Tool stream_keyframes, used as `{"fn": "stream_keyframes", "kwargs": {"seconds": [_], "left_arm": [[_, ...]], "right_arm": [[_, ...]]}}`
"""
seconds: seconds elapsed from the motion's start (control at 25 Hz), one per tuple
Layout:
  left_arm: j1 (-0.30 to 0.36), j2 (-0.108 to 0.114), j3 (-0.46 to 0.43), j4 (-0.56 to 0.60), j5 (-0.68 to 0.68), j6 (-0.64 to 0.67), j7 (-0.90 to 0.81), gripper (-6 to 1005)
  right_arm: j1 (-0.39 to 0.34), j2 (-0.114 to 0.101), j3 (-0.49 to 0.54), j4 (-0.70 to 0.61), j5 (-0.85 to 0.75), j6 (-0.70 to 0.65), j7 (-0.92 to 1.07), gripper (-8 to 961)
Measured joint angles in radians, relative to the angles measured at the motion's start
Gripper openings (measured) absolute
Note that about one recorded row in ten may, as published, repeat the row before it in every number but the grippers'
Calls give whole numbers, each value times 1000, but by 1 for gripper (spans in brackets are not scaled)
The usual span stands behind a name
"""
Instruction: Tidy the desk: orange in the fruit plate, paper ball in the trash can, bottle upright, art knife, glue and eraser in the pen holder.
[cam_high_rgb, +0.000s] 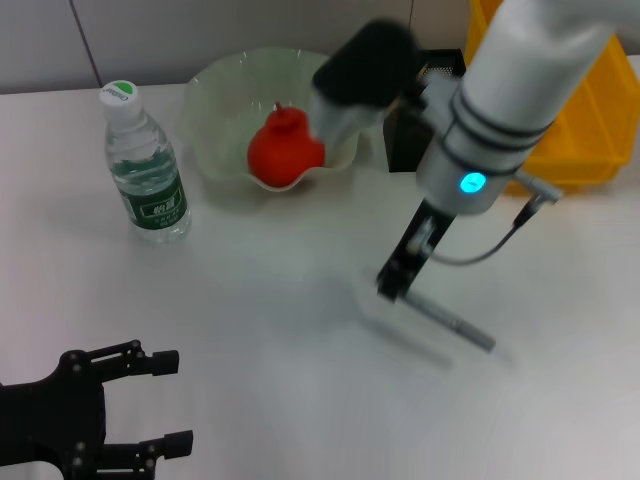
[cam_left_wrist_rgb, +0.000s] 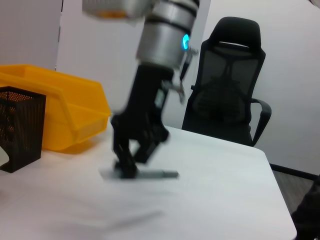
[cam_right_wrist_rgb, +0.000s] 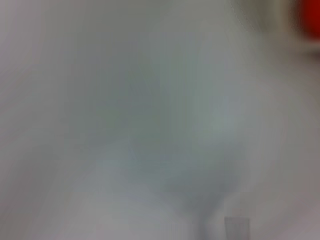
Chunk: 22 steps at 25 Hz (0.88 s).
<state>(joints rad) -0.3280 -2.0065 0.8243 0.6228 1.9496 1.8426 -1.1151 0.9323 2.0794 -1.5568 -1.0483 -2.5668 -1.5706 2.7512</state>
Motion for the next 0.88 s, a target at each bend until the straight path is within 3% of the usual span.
{"fn": "stream_keyframes", "kwargs": {"seconds": [0.08,0.12,0.16,0.32,0.52,0.88], "left_arm": [[1,0,0,0,0,0,0,833],[1,0,0,0,0,1,0,834],[1,0,0,0,0,1,0,834],[0,0,2,0,0,0,0,834],[-3,0,2,0,0,0,0,834],[1,-1,0,0,0,0,0,834]], "right_arm": [[-28,0,88,-87,-48,-26,-17,149],[-51,-2,179,-162,-81,-40,-44,149],[-51,-2,179,-162,-81,-40,-44,149],[-89,-5,403,-294,-87,3,-166,149],[-90,-11,486,-311,-77,106,-242,148],[-124,-12,518,-226,61,348,-392,147]]}}
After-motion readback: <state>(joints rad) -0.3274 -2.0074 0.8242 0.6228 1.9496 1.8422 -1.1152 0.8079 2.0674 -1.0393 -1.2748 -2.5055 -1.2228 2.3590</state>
